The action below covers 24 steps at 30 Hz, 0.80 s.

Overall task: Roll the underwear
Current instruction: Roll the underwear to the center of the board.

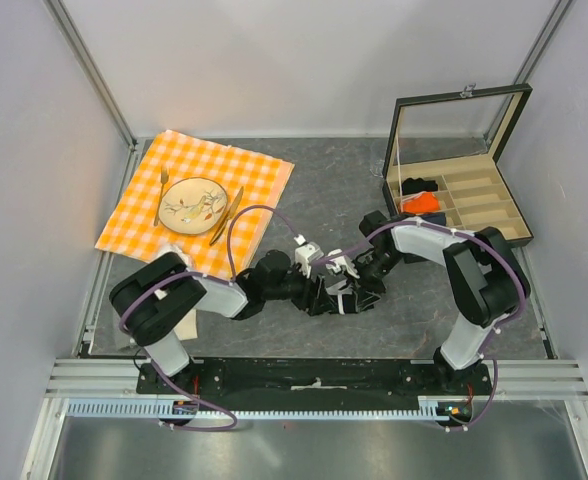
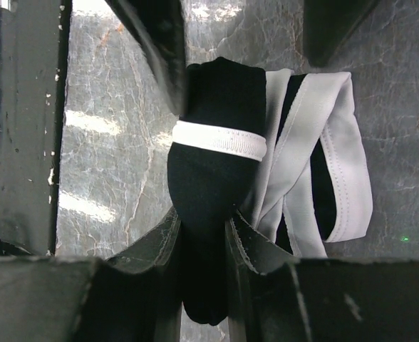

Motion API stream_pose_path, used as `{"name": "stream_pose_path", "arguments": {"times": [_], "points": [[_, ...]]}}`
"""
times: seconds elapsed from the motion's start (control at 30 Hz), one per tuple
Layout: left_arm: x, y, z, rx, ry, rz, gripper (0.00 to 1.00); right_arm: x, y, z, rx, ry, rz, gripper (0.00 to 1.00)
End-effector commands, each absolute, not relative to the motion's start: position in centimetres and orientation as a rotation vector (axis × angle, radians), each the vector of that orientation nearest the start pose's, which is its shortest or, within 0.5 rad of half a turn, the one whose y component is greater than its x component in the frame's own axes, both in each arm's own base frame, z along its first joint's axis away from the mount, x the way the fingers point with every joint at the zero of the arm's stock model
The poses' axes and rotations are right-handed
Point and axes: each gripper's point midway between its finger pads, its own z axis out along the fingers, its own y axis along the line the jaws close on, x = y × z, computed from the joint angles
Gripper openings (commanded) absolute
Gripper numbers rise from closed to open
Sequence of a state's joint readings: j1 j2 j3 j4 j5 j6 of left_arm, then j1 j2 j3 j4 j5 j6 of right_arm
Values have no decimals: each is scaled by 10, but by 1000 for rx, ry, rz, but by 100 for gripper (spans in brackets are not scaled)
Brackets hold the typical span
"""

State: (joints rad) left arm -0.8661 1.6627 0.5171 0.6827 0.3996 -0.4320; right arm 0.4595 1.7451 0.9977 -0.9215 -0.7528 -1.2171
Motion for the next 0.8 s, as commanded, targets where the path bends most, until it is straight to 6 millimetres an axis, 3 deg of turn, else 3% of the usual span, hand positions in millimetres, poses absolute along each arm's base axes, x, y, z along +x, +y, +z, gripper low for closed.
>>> {"name": "stream_pose_path", "arguments": {"times": [0.0, 0.1, 0.2, 0.23, 0.3, 0.37, 0.6, 0.77], "points": [[208, -360, 33, 755, 2086, -1085, 72, 168, 183, 15, -2022, 1982, 1123, 29], [206, -363, 25, 764, 2119, -1104, 60, 167, 182, 13, -2017, 1995, 1129, 31], [201, -367, 23, 773, 2136, -1147, 35, 169, 182, 13, -2002, 2015, 1132, 34], [200, -368, 21, 773, 2146, -1151, 20, 170, 183, 13, -1997, 2019, 1130, 34], [198, -367, 17, 771, 2170, -1150, 3, 174, 185, 19, -1960, 2034, 1129, 37], [197, -364, 11, 759, 2218, -1134, 2, 181, 185, 28, -1917, 2037, 1121, 41], [195, -359, 4, 703, 2289, -1111, 2, 212, 185, 86, -1736, 1983, 1057, 65], [198, -360, 5, 655, 2312, -1103, 2, 217, 190, 106, -1641, 1992, 1070, 74]]}}
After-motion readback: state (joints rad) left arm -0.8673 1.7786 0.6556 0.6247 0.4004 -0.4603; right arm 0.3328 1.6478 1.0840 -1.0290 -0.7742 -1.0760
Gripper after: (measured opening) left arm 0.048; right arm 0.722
